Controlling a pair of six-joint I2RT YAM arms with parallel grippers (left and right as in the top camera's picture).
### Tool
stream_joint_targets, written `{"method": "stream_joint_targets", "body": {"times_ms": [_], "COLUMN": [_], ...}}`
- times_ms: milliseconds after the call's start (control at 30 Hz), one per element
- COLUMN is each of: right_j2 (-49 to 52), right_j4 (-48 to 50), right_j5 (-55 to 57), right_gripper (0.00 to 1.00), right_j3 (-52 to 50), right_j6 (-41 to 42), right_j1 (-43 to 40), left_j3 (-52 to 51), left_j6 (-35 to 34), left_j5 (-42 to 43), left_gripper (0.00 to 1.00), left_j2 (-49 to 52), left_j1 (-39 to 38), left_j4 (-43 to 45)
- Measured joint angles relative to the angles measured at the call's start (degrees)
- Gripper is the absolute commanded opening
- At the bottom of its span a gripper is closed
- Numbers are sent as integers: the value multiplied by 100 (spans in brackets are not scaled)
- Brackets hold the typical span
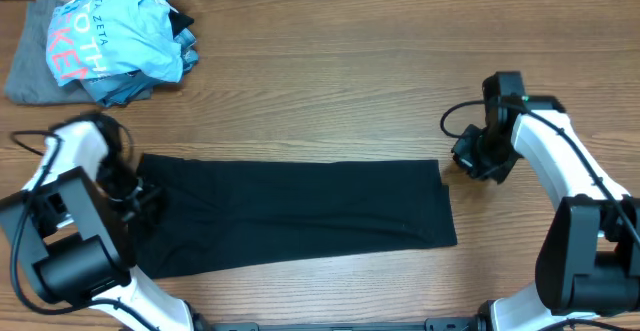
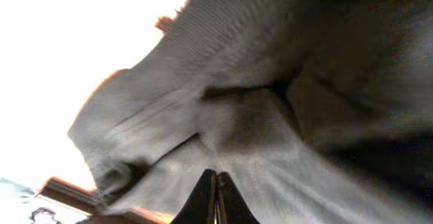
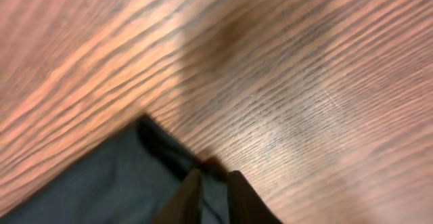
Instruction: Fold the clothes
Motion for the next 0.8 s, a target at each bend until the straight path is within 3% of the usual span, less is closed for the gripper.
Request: {"method": "stream_joint_targets", "body": {"times_ms": [33, 67, 133, 167, 233, 267, 467, 800], "right_j2": [2, 2, 2, 2, 2, 7, 11, 11], "right_j4": [-133, -299, -525, -632, -774, -903, -868, -407], "right_j5": [-35, -133, -341, -496, -579, -601, -597, -776], "right_gripper": [33, 50, 100, 100, 100, 100, 100, 100], "right_j3": [149, 328, 599, 739, 815, 831, 758, -293], "right_j6": [-107, -271, -564, -767, -907, -1005, -1097, -1180], "right_j1": [0, 0, -2, -2, -2, -2, -122, -184], "left_j3": [205, 426, 859, 1016, 1307, 1436, 1674, 1596], "left_j6": [0, 0, 13, 22, 118, 201, 1049, 1318], "left_j5": [0, 7, 72, 118, 343, 540, 1952, 2197], "left_gripper": [4, 4, 15, 24, 62, 98, 100, 100], "left_j2": [0, 0, -4, -11, -59, -109, -739, -813], "left_j1": [22, 24, -7, -31, -96, -146, -761, -1665], "left_j4": [-114, -221, -457, -529, -636, -662, -745, -540]}}
